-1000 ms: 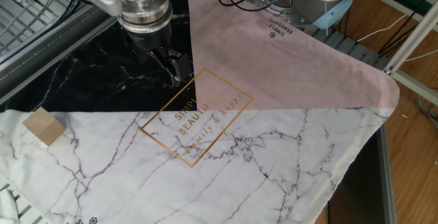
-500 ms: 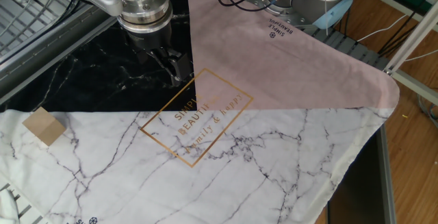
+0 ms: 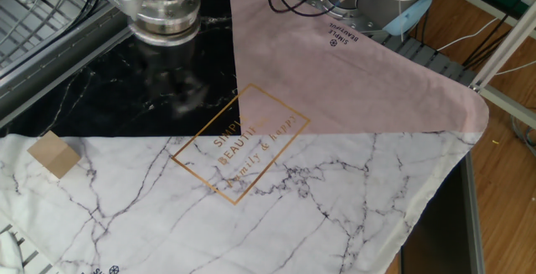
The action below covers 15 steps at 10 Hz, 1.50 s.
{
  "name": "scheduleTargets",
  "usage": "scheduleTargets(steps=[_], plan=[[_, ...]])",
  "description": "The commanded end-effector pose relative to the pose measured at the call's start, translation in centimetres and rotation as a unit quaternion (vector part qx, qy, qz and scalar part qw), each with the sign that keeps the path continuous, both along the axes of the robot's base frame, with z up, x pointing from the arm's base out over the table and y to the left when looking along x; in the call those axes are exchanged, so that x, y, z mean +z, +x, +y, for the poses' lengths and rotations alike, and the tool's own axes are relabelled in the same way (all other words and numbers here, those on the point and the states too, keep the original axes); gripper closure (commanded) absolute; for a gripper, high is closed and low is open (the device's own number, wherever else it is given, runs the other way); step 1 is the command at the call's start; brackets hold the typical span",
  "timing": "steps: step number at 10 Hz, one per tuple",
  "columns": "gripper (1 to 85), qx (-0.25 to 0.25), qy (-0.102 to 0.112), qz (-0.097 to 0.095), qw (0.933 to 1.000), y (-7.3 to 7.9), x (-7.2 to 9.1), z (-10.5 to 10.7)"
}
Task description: Pick up the small block on the left and move it to the right
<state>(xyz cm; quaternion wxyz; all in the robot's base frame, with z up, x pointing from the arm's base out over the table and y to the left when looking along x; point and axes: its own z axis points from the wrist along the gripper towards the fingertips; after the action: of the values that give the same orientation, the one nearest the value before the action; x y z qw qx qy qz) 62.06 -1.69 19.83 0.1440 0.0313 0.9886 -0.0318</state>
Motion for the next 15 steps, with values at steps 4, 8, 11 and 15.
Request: scheduleTargets(steps=[4, 8, 11, 15], plan=[[84.3, -0.013, 0.001, -0.038, 0.9992, 1.5, 0.7, -0.1], [84.3, 0.005, 0.037, 0.034, 0.9987, -2.0, -0.6, 2.0], [84.3, -0.001, 0.064, 0.048, 0.9968, -2.7, -0.7, 3.3], [84.3, 0.012, 0.014, 0.034, 0.9993, -1.9, -0.6, 1.0]])
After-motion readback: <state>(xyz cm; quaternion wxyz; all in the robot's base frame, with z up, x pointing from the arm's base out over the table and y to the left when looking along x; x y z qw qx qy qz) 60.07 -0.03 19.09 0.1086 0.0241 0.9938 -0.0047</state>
